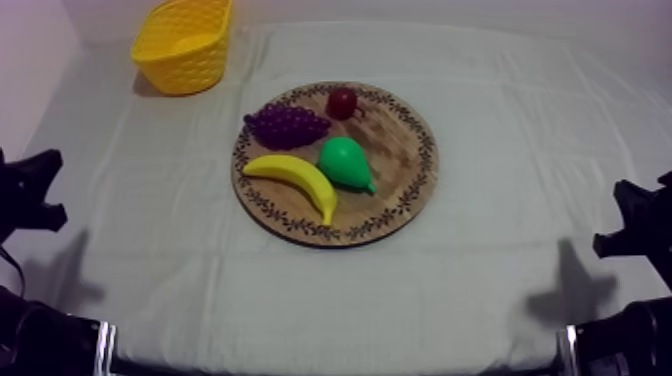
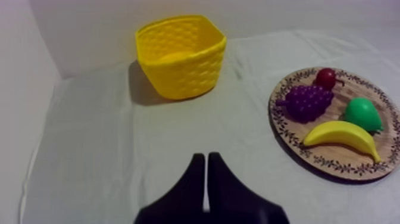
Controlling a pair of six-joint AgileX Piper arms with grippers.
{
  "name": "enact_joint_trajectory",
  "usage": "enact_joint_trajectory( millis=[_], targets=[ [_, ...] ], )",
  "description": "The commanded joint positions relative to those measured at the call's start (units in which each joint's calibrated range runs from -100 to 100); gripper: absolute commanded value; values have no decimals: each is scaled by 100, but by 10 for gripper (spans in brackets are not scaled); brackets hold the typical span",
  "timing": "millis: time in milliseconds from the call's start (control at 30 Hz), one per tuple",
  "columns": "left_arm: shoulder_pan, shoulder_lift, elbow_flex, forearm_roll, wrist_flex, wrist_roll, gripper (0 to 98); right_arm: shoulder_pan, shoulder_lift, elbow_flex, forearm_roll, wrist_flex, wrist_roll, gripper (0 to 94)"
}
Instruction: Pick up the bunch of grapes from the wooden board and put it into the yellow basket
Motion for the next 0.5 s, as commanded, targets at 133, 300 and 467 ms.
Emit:
enact_joint_trajectory(
  millis=[133, 300, 467],
  targets=[
    [37, 922, -875, 13, -159, 57, 0, 1, -2, -1, 1, 4, 1, 5],
    [32, 1554, -1490, 31, -216, 79, 0, 1, -2, -1, 1, 4, 1, 5],
    [59, 2214, -2102, 86, -230, 59, 0, 1, -2, -1, 1, 4, 1, 5]
  ],
)
